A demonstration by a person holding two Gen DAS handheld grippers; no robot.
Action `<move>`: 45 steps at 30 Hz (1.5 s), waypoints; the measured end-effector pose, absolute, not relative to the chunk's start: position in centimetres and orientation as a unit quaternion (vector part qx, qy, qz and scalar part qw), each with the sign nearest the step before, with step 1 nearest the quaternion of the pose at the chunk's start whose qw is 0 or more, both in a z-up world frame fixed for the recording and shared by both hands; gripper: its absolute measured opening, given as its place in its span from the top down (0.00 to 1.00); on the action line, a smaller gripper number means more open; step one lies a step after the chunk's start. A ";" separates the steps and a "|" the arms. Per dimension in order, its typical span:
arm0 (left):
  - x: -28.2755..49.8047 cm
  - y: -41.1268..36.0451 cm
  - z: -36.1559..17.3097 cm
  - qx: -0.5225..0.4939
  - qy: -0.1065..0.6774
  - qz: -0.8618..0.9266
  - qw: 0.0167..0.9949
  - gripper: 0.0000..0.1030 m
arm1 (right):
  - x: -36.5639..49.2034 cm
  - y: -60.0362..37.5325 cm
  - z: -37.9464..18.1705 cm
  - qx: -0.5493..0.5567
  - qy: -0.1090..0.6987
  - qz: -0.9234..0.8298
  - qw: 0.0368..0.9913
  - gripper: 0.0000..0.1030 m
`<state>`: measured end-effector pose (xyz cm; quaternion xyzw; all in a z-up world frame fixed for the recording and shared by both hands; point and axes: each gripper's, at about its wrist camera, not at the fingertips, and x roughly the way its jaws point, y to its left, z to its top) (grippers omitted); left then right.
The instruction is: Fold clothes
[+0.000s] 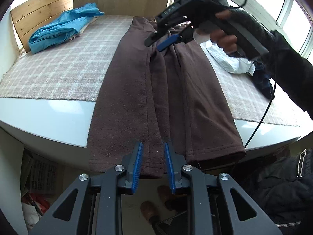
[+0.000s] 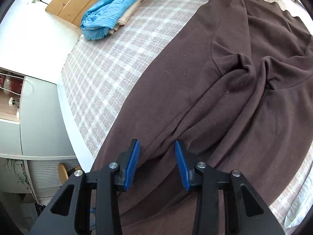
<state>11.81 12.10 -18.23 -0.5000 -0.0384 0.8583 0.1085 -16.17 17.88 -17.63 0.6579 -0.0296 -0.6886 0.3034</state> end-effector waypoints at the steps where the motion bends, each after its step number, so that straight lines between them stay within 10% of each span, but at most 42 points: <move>1: 11.7 12.4 -18.6 -0.504 -0.030 0.856 0.107 0.80 | -16.3 17.9 -17.8 0.662 -0.035 -0.686 0.301 0.63; 18: 11.2 12.6 -19.2 -0.524 -0.013 0.844 0.116 0.90 | -13.7 17.4 -17.4 0.678 -0.046 -0.674 0.290 0.63; 21: 11.2 12.5 -19.1 -0.525 -0.018 0.843 0.118 0.91 | -13.0 16.6 -17.6 0.663 0.006 -0.689 0.292 0.90; 24: 11.4 12.4 -18.7 -0.524 -0.028 0.842 0.126 0.95 | -12.4 16.9 -16.9 0.650 0.049 -0.698 0.297 0.94; 39: 13.5 9.6 -14.7 -0.509 -0.036 0.847 0.148 0.94 | -10.6 20.4 -10.8 0.529 0.113 -0.783 0.307 0.87; 45: 9.1 9.8 -17.2 -0.516 -0.004 0.842 0.159 0.97 | -14.2 15.2 -17.1 0.551 0.145 -0.767 0.295 0.87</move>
